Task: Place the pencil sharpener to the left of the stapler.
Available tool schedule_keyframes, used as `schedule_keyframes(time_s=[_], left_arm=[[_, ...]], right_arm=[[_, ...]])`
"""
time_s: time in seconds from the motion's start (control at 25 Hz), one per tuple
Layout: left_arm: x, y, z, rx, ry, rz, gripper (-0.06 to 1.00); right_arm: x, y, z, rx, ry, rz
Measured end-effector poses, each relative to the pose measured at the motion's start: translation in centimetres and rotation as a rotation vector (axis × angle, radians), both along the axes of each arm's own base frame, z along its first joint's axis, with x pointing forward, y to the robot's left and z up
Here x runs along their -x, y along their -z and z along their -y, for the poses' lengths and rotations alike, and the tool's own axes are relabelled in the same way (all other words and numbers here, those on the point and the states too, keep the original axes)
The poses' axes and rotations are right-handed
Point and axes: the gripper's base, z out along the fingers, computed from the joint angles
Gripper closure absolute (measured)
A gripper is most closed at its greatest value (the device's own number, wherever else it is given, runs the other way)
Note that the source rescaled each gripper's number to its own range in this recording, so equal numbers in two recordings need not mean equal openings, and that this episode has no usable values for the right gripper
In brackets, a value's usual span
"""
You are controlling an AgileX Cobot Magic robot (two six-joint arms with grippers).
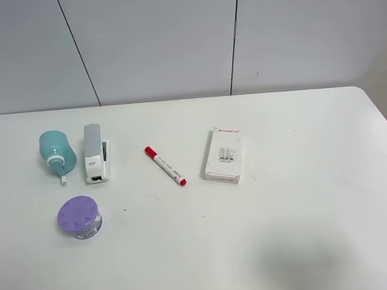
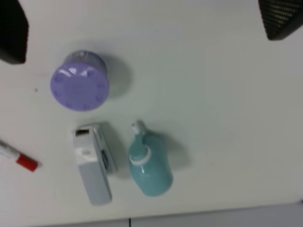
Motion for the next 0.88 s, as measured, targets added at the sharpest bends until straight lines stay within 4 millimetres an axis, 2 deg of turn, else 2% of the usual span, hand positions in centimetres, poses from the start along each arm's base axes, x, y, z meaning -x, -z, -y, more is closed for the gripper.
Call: schedule_keyframes(time_s=[0.12,0.88], left_arm=[[0.12,1.02,0.10,0.009,0.007,-0.004,-0.04],[0.14,1.04,-0.22,0.049,0.063,-0.001,-0.04]], right_arm=[[0.00,0.00,0.00,0.000,0.000,0.000],[0.00,0.00,0.00,0.000,0.000,0.000]])
